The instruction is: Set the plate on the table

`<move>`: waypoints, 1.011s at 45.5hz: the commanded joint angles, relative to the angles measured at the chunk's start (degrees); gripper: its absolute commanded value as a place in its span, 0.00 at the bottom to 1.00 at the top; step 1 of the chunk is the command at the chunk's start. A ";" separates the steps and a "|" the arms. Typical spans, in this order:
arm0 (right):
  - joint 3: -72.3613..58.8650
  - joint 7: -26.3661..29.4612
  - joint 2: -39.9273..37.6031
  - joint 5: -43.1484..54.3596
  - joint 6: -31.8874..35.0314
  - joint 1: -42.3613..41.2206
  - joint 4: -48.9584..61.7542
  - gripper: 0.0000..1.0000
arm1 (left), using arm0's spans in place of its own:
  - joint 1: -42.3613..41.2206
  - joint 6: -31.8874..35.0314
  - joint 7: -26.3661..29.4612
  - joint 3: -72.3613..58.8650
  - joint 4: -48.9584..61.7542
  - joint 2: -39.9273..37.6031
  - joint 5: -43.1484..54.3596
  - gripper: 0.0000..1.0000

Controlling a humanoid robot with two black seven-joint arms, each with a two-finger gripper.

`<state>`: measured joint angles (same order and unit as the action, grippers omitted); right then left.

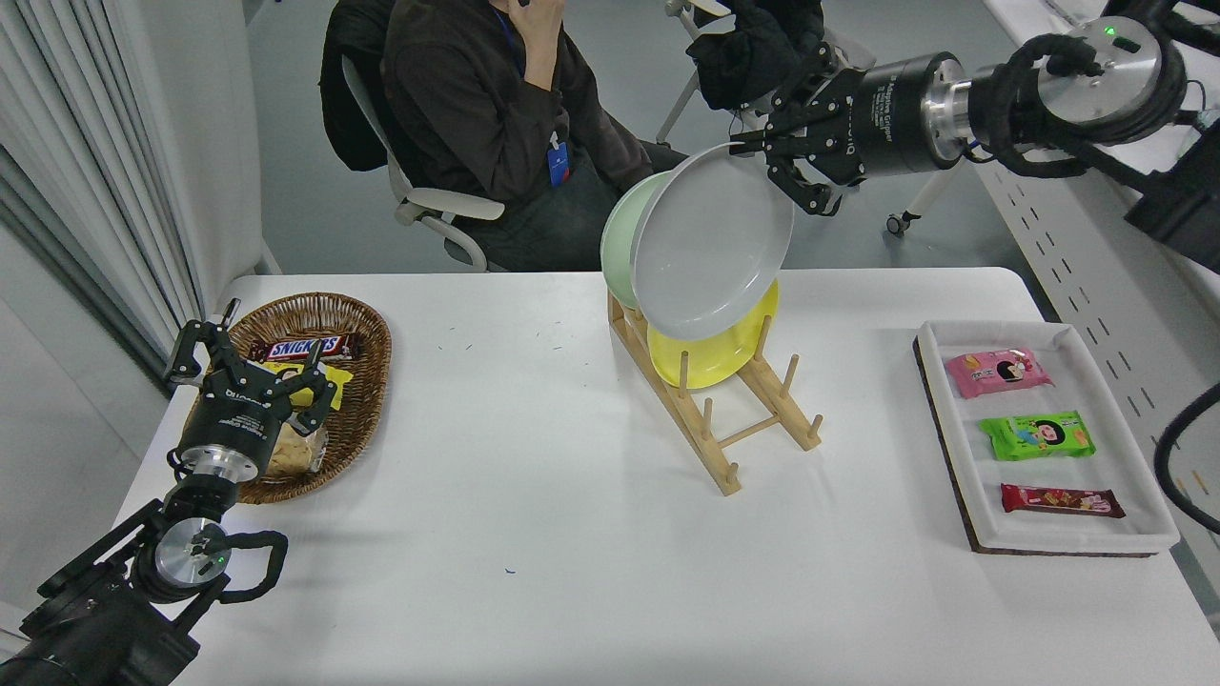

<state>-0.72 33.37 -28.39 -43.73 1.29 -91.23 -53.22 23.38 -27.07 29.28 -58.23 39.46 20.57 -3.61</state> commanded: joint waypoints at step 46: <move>3.44 -0.58 12.48 -5.23 -18.52 6.06 -1.18 0.00 | 0.00 0.00 -0.01 -0.04 0.00 0.00 0.00 0.98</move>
<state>1.98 32.84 -18.83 -48.52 -14.34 -87.03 -54.47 23.38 -27.07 29.26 -58.25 39.46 20.57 -3.61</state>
